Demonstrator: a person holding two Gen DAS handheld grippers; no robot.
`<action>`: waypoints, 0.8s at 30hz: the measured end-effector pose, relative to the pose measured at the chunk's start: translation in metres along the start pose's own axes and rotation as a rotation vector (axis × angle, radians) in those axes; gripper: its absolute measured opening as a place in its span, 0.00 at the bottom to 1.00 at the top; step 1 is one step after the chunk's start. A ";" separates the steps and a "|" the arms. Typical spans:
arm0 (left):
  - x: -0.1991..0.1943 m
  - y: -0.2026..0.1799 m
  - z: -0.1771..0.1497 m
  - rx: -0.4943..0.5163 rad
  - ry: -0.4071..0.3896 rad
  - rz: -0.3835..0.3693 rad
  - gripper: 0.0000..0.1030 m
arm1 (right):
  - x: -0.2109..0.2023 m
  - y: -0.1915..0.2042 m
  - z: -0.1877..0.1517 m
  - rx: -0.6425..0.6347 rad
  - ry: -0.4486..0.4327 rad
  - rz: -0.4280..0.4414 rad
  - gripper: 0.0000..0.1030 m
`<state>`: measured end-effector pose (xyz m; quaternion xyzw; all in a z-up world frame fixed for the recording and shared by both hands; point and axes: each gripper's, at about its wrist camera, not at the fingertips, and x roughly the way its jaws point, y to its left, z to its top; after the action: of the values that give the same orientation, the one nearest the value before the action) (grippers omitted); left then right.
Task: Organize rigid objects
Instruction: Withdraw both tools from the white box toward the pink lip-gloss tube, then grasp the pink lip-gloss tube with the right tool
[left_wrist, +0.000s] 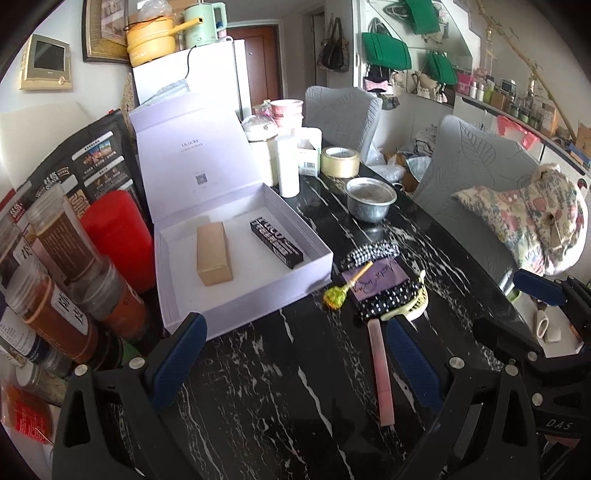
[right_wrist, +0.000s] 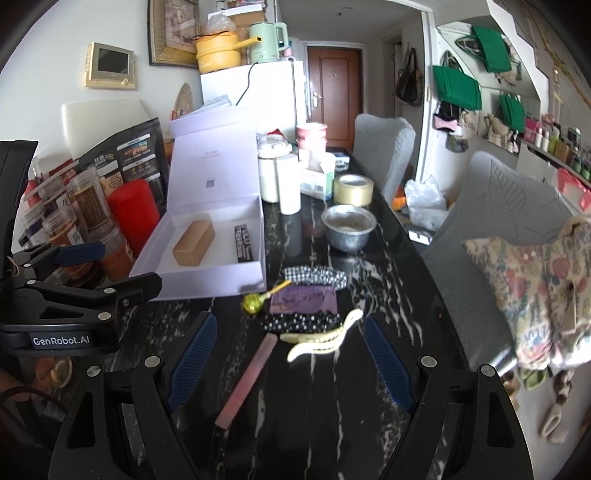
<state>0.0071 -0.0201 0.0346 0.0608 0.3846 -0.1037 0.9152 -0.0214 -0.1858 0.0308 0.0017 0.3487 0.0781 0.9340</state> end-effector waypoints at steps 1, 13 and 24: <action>0.001 -0.001 -0.003 0.006 0.005 -0.009 0.97 | 0.002 -0.001 -0.004 0.006 0.012 0.003 0.80; 0.018 -0.013 -0.036 0.075 0.074 -0.026 0.97 | 0.029 0.000 -0.048 0.058 0.116 0.038 0.74; 0.044 0.003 -0.058 0.051 0.147 -0.014 0.97 | 0.062 0.009 -0.073 0.094 0.219 0.095 0.58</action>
<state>-0.0027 -0.0128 -0.0372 0.0890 0.4483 -0.1153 0.8820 -0.0242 -0.1715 -0.0639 0.0532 0.4516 0.1054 0.8844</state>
